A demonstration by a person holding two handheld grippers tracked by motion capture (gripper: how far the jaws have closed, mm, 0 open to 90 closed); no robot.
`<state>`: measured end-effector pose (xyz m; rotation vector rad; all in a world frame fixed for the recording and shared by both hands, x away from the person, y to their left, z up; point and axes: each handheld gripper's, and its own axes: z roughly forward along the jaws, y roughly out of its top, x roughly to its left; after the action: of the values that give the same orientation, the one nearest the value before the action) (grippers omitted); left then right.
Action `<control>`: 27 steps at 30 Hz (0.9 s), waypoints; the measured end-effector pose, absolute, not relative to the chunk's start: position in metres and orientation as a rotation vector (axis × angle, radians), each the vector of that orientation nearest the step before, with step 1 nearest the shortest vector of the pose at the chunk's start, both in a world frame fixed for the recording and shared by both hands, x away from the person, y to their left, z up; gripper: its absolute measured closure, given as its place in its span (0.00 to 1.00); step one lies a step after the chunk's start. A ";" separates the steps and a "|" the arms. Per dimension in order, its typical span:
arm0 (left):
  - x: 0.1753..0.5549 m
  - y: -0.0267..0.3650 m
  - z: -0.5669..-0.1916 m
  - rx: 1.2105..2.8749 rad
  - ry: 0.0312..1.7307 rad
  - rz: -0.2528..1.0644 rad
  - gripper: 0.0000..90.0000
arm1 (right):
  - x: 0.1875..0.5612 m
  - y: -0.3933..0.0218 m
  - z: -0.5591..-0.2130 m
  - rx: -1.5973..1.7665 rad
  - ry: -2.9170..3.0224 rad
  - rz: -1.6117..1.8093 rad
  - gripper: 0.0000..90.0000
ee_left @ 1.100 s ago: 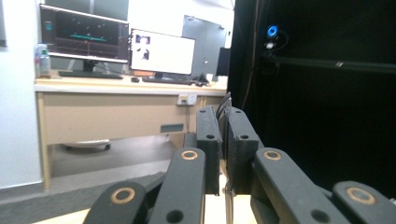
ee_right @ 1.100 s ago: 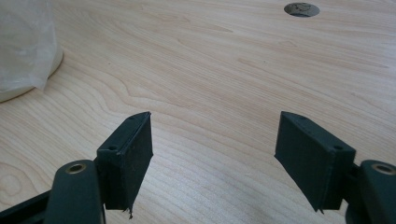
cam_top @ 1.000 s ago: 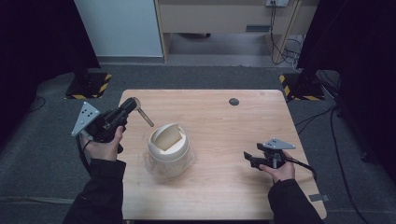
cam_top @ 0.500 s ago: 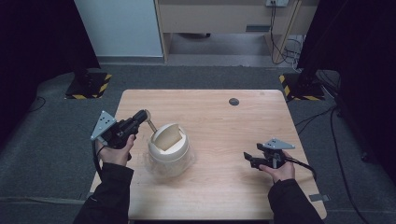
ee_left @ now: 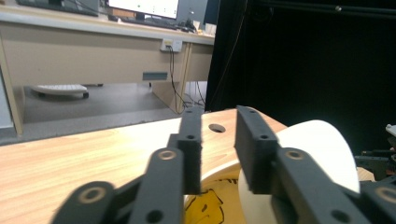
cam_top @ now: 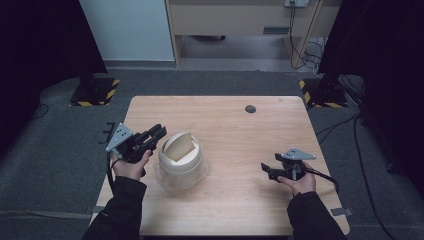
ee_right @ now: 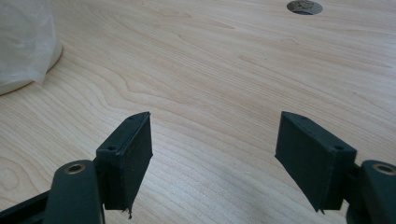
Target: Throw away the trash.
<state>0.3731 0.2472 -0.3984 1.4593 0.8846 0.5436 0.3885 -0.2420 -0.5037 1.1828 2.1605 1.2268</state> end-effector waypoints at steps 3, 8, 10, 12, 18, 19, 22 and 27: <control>0.367 0.253 -0.397 1.451 0.881 0.558 0.71 | 0.388 -0.242 -0.503 1.184 2.158 1.225 0.30; 0.354 0.267 -0.403 1.465 0.890 0.593 0.58 | 0.389 -0.244 -0.503 1.184 2.153 1.214 0.30; 0.349 0.272 -0.409 1.476 0.908 0.613 0.53 | 0.389 -0.245 -0.503 1.190 2.150 1.211 0.30; 0.345 0.279 -0.416 1.485 0.935 0.631 0.46 | 0.390 -0.246 -0.504 1.191 2.149 1.202 0.29; 0.339 0.297 -0.448 1.576 1.066 0.652 0.28 | 0.391 -0.250 -0.507 1.213 2.153 1.171 0.26; 0.339 0.300 -0.455 1.604 1.089 0.646 0.27 | 0.391 -0.251 -0.507 1.219 2.151 1.166 0.26; 0.342 0.307 -0.476 1.727 1.158 0.620 0.23 | 0.393 -0.253 -0.509 1.236 2.145 1.155 0.24; 0.351 0.315 -0.499 1.857 1.249 0.565 0.19 | 0.395 -0.260 -0.512 1.295 2.135 1.113 0.22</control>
<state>0.3505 0.3150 -0.4988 1.8569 1.2491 0.5654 0.3948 -0.2598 -0.5122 1.2949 2.1354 1.1131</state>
